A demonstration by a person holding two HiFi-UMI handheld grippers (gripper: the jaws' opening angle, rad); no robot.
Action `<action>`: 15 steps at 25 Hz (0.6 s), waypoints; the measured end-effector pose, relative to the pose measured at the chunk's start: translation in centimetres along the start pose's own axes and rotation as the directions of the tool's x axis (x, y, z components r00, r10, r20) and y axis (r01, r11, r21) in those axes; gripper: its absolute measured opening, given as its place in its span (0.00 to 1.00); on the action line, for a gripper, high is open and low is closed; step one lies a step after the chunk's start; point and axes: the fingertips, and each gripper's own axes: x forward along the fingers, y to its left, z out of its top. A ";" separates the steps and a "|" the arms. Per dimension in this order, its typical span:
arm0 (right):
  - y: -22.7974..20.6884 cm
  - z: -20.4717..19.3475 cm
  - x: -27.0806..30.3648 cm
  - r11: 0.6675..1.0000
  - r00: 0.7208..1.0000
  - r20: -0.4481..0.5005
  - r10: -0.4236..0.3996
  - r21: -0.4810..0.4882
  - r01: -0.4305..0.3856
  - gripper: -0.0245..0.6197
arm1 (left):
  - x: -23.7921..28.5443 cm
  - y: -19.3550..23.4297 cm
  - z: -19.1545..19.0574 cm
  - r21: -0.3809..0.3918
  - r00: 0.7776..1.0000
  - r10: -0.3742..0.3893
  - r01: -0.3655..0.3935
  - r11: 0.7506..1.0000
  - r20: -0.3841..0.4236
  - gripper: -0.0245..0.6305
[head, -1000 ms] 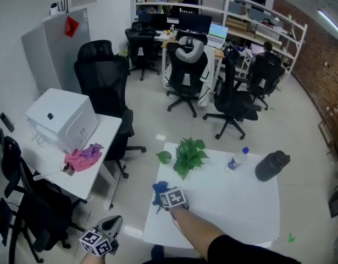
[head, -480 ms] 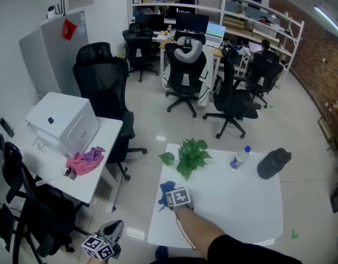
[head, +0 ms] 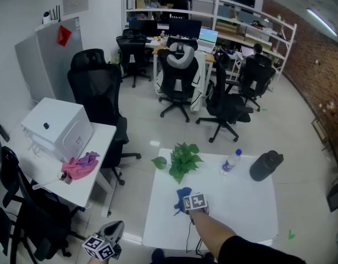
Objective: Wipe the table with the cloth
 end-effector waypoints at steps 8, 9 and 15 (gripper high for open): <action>12.0 4.2 2.1 0.972 0.978 0.055 0.203 -0.134 -0.194 0.19 | -0.5 0.3 -0.3 -0.007 1.000 0.006 -0.006 1.000 0.006 0.04; 13.2 4.4 2.6 0.967 0.974 0.046 0.221 -0.141 -0.213 0.19 | -0.7 0.5 -0.4 -0.007 1.000 0.010 -0.010 1.000 0.004 0.04; 11.9 2.6 4.5 0.973 0.979 -0.004 0.206 -0.103 -0.205 0.19 | -1.6 0.8 -1.3 -0.012 0.999 0.036 -0.036 0.999 -0.017 0.04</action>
